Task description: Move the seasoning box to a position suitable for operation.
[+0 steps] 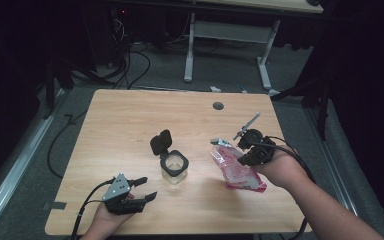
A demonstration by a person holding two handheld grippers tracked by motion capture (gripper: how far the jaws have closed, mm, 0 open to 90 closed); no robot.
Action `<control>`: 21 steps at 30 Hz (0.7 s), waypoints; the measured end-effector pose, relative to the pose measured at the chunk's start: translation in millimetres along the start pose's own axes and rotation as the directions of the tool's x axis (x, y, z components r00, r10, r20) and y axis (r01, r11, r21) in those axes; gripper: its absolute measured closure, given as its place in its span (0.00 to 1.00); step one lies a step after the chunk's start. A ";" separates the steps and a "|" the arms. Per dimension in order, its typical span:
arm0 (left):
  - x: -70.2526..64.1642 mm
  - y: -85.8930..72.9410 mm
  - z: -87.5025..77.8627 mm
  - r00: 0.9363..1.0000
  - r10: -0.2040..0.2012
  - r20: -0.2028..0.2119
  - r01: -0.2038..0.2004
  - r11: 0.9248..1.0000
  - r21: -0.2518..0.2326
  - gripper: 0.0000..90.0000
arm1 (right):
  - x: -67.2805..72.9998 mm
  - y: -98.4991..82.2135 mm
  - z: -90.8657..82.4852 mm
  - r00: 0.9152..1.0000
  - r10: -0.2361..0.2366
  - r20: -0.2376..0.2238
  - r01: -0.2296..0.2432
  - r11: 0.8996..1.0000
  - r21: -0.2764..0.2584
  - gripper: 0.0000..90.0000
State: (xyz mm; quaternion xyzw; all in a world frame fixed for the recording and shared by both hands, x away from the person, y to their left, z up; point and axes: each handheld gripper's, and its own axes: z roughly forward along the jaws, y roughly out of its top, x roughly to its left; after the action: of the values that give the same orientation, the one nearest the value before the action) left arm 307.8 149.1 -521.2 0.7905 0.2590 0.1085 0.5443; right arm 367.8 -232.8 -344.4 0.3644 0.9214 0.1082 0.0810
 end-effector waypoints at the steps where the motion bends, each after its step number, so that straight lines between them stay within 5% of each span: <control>1: -3.7 1.2 3.2 1.000 0.001 0.015 -0.001 1.000 -0.001 0.40 | 0.9 0.0 -0.5 1.000 0.001 -0.002 -0.001 1.000 -0.002 1.00; 10: -31.4 5.3 23.7 0.995 0.022 0.097 -0.021 1.000 -0.007 0.39 | 15.5 -2.1 -5.7 1.000 0.019 -0.005 -0.019 1.000 0.004 1.00; 21: -54.6 15.8 46.9 0.991 0.063 0.119 -0.055 0.996 -0.076 0.36 | 31.0 -2.8 -11.9 1.000 0.023 -0.013 -0.023 1.000 0.006 1.00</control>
State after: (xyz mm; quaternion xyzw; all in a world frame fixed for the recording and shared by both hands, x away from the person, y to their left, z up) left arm 287.7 78.3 -518.8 0.7827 0.1978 0.0856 0.5839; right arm 341.0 -215.1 -335.9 0.3743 0.9181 0.1085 0.0727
